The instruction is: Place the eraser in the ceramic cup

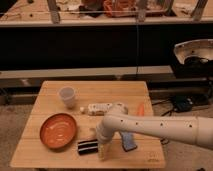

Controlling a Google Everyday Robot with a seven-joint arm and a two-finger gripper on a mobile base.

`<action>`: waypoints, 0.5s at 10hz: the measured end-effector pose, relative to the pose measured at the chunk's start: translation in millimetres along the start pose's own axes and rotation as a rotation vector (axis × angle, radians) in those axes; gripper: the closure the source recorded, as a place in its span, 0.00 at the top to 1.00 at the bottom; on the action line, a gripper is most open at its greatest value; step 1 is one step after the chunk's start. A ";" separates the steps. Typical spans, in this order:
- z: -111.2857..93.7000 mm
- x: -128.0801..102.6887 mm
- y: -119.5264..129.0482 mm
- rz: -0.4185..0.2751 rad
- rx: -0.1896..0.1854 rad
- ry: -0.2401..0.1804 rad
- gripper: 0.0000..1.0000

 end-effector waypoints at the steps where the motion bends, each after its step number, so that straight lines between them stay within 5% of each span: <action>1: 1.6 1.9 1.3 0.007 -0.004 -0.002 0.80; 5: 5.7 2.3 0.5 0.007 -0.025 -0.013 0.80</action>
